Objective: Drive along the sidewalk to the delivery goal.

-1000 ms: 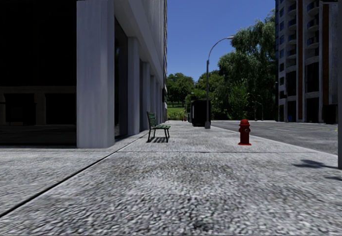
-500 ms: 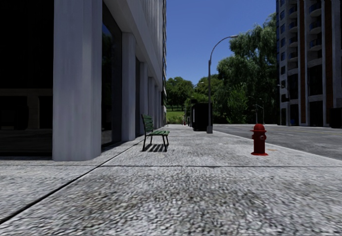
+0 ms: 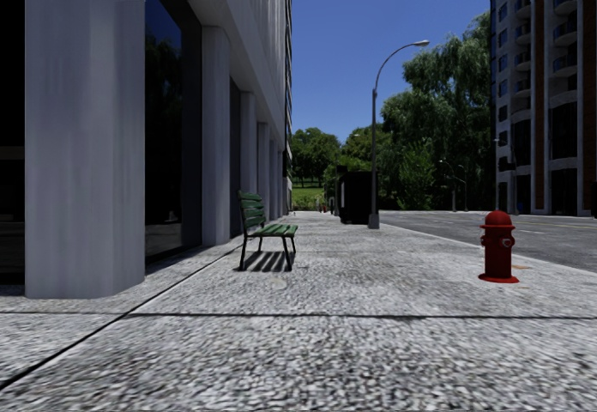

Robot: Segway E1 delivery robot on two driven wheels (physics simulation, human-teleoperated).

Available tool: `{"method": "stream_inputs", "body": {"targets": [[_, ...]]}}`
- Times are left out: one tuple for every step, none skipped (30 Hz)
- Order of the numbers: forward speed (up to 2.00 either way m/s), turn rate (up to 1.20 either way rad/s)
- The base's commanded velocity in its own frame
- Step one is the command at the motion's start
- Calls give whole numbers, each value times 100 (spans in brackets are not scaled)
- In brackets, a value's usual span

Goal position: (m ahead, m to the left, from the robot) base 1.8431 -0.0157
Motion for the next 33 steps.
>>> {"method": "stream_inputs", "body": {"targets": [[200,0],[199,0],[199,0],[193,0],[182,0],[169,0],[169,0],[136,0],[110,0],[97,0],[97,0],[93,0],[92,0],[91,0],[90,0],[90,0],[84,0],[77,0],[77,0],[75,0],[74,0],[74,0],[67,0],[67,0],[61,0],[57,0],[56,0],[56,0],[55,0],[52,0],[36,0],[36,0],[0,0]]}}
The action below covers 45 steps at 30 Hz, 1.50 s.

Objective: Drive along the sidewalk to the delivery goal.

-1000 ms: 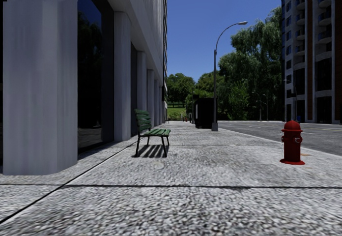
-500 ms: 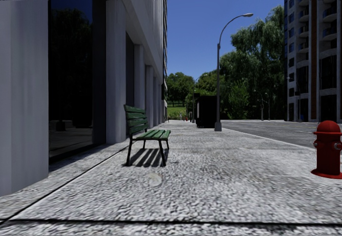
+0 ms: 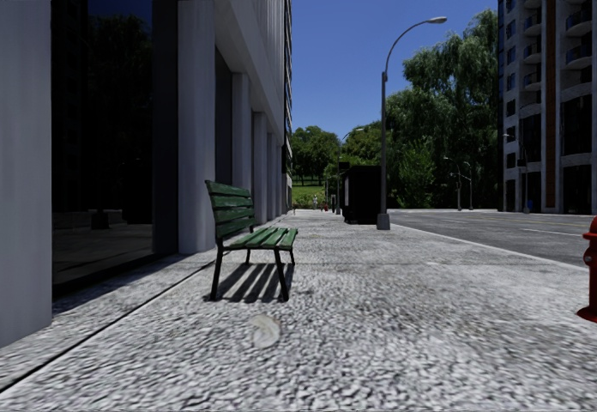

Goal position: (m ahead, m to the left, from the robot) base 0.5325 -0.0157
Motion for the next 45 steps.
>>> {"method": "stream_inputs", "body": {"targets": [[0,0],[0,0],[0,0],[0,0],[0,0],[0,0],[0,0],[0,0],[0,0],[0,0],[0,0],[0,0],[0,0],[0,0],[0,0],[0,0],[0,0],[0,0],[21,0],[40,0],[86,0],[86,0],[110,0],[115,0],[116,0],[116,0],[113,0],[109,0],[106,0],[106,0],[104,0],[104,0],[104,0],[104,0],[104,0],[104,0],[104,0],[104,0],[103,0],[103,0],[100,0],[82,0],[82,0],[46,0],[17,0]]}}
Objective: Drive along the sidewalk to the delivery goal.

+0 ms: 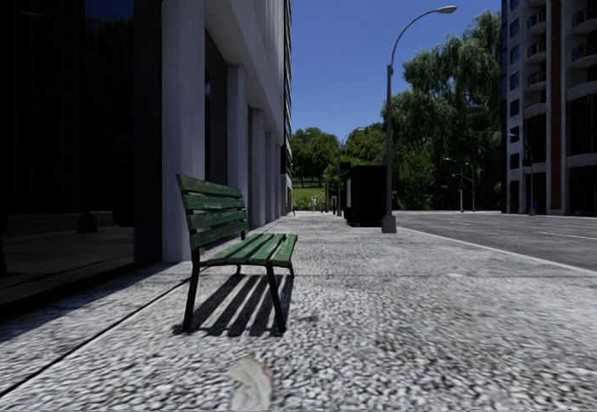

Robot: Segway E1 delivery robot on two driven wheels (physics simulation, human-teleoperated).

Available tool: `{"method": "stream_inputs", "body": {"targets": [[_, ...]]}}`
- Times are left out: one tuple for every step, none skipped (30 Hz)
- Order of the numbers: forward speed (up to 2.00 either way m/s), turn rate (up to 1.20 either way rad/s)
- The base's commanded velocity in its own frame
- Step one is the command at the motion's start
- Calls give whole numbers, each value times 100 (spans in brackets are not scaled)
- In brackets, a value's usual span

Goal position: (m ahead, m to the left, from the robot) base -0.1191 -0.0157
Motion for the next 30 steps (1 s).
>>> {"method": "stream_inputs", "body": {"targets": [[0,0],[0,0],[0,0],[0,0],[0,0],[0,0],[0,0],[0,0],[0,0],[0,0],[0,0],[0,0],[0,0],[0,0],[0,0],[0,0],[0,0],[0,0],[0,0],[0,0],[0,0],[0,0],[0,0],[0,0],[0,0],[0,0],[0,0],[0,0],[0,0],[0,0]]}}
